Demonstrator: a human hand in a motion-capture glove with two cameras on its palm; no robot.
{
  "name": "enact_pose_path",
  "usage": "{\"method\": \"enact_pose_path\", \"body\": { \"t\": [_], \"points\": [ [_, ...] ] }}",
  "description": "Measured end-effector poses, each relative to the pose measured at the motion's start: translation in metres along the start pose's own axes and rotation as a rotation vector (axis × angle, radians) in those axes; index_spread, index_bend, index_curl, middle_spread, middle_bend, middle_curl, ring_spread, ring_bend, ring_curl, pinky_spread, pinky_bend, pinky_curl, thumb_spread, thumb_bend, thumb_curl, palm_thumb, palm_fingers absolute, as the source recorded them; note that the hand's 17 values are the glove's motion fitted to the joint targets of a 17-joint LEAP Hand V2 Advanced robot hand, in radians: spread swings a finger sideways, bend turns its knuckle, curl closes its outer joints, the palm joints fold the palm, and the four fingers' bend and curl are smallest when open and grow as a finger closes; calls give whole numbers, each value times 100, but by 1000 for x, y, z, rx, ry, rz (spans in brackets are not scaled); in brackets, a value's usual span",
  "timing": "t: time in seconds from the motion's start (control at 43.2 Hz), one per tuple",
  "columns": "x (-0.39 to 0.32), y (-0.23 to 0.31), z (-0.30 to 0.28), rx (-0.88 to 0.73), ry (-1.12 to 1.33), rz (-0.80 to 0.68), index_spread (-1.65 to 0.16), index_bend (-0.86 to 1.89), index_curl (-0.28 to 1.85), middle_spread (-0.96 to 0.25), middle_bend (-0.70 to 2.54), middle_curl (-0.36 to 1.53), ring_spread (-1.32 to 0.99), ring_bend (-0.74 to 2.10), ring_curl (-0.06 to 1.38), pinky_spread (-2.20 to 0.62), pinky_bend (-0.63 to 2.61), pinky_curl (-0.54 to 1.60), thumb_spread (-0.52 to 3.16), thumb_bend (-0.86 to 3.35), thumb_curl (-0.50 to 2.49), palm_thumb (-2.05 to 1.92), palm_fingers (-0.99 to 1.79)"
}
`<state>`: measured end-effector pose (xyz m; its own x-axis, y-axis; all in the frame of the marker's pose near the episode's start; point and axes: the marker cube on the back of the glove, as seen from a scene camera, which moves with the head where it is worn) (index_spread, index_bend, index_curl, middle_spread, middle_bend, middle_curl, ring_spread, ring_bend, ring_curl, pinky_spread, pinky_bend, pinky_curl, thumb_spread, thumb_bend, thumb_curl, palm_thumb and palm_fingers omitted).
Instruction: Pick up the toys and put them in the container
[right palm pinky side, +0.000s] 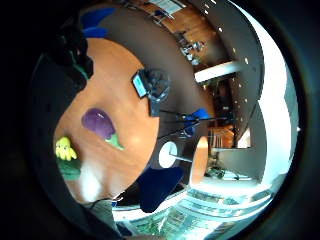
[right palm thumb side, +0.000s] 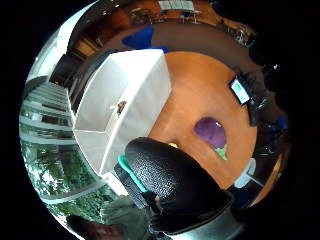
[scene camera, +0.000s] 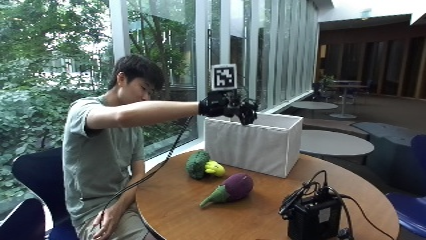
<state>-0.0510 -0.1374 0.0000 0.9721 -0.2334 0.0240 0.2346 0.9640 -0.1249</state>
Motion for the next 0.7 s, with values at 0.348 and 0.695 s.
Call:
{"method": "enact_pose_path", "body": {
  "t": [0.348,0.695],
  "points": [
    [69,27,211,-260,-116,411,-23,21,21,-16,47,56,-25,103,47,-16,119,41,106,-9,22,-13,-7],
    [69,16,260,6,-83,365,-23,7,14,-18,43,53,-33,125,46,-29,131,39,118,14,32,32,46]
  ]
}}
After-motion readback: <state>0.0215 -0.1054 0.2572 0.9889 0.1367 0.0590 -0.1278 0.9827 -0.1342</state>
